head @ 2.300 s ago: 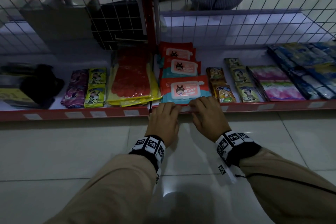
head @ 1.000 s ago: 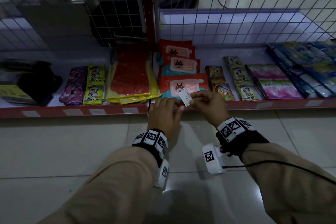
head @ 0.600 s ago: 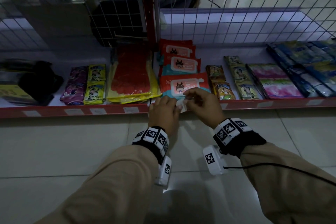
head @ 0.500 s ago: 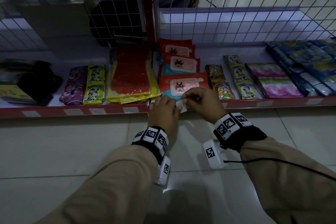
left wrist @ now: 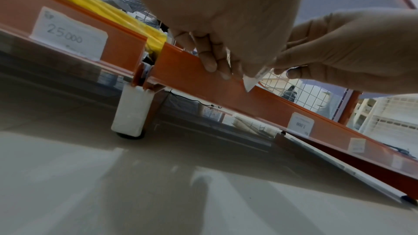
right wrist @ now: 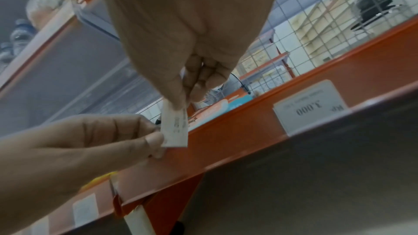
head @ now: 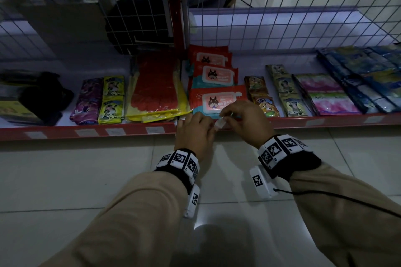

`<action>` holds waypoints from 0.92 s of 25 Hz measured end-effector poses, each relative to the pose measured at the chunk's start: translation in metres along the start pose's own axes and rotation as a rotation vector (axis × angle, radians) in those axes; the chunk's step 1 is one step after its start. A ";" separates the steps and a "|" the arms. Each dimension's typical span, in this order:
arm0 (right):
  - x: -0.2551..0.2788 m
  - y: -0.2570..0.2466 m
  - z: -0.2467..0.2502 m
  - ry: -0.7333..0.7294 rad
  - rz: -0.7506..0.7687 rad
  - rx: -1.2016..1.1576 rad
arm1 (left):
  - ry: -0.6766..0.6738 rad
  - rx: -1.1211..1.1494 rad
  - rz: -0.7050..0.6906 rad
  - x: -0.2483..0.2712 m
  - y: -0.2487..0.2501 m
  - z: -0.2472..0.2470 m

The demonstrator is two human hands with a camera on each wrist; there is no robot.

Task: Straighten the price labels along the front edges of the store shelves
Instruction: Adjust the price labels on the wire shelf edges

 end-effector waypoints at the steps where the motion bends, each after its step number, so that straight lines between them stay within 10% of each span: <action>1: 0.000 0.005 0.002 0.036 -0.040 -0.035 | 0.009 0.025 0.001 0.000 0.000 0.001; 7: 0.013 0.023 -0.002 0.129 -0.208 -0.222 | 0.057 0.173 0.034 0.002 -0.004 0.003; 23: 0.024 0.015 -0.016 -0.109 -0.057 0.401 | 0.030 -0.307 -0.083 -0.008 0.006 -0.012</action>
Point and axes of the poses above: each hand's wrist, its own x-axis away from the middle knuckle, its own z-axis out of the back of the hand, y = z × x, the point moved 6 cm from there along -x, towards the middle knuckle, and after that the axes turned 8 degrees about x, right-handed, at the moved point
